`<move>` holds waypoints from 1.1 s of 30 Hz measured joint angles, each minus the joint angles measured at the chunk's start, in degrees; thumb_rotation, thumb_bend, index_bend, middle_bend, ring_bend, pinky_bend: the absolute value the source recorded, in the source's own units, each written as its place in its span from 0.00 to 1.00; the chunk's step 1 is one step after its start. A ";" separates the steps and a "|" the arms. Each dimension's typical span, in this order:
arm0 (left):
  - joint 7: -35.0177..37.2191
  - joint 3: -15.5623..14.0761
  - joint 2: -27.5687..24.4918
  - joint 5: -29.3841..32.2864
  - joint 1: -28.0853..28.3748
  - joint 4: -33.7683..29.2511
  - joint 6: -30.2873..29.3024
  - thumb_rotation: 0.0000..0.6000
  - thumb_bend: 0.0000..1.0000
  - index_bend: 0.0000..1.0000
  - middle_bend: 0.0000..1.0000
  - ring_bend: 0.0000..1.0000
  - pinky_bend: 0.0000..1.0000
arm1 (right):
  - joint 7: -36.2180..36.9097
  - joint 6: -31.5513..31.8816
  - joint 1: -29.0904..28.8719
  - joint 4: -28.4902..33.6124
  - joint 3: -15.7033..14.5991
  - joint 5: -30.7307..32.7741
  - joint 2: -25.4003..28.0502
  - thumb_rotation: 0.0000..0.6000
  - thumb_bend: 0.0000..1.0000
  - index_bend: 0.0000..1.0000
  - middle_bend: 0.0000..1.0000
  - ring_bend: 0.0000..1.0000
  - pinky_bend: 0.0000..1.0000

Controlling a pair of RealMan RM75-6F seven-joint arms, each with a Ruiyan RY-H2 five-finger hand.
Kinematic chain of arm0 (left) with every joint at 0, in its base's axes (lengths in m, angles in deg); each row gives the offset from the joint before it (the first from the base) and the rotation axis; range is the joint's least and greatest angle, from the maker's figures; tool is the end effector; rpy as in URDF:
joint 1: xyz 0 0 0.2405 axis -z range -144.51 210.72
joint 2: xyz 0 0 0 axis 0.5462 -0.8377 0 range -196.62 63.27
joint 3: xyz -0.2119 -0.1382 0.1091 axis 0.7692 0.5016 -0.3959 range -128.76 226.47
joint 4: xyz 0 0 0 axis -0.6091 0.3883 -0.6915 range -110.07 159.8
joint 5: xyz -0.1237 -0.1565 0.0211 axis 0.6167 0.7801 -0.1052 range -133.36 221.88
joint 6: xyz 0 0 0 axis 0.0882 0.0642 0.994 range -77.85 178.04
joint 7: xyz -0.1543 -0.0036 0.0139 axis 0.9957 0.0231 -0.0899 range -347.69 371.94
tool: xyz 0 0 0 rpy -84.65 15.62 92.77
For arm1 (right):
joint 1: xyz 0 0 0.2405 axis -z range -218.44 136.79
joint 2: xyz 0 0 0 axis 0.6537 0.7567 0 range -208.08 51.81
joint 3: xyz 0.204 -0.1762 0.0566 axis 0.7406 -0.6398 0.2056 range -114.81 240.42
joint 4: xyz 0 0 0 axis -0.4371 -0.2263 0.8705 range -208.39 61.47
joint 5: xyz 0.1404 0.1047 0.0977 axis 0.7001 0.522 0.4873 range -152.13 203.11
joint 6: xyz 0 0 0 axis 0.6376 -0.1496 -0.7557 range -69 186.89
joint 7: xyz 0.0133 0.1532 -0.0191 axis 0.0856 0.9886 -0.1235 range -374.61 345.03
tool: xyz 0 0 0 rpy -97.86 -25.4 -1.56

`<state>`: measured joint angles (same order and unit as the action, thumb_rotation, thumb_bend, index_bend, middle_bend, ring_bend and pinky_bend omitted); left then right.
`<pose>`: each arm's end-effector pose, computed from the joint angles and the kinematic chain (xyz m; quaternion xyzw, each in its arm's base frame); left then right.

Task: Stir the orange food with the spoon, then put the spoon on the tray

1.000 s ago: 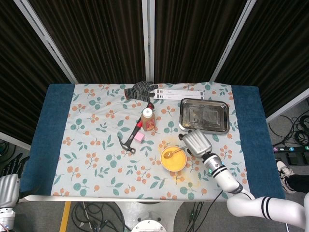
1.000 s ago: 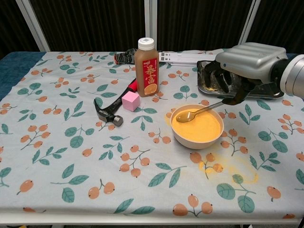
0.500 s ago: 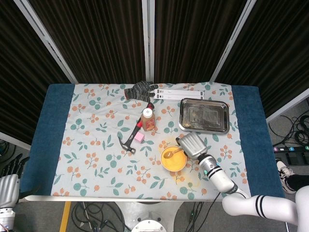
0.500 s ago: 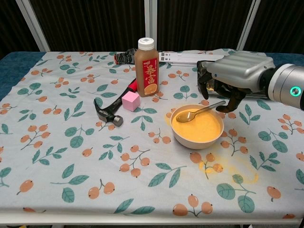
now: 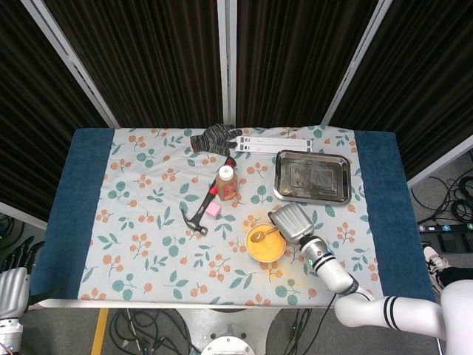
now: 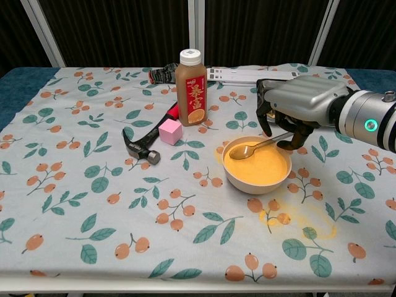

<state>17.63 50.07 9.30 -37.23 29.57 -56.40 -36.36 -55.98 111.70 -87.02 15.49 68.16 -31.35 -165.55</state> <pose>-0.3779 0.1342 0.1255 -0.5132 -0.4758 -0.3612 0.6163 -0.1557 -0.3504 -0.0256 0.8277 -0.2661 0.2534 0.4242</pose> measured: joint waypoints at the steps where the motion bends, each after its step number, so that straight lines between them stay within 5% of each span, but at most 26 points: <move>1: 0.05 0.00 0.05 0.03 -0.02 0.07 0.04 1.00 0.06 0.19 0.14 0.11 0.15 | -0.03 -0.01 -0.08 -0.03 -0.04 0.11 -0.06 1.00 0.28 0.51 0.83 0.74 0.93; 33: 1.31 0.12 0.63 0.35 -0.24 1.44 0.53 1.00 0.06 0.19 0.14 0.11 0.15 | -1.39 0.65 -2.75 -0.38 -1.16 2.72 -1.51 1.00 0.37 0.60 0.83 0.74 0.93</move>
<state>18.94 50.19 9.93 -36.88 29.34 -54.96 -35.83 -57.36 112.34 -89.77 15.11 67.00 -28.64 -167.06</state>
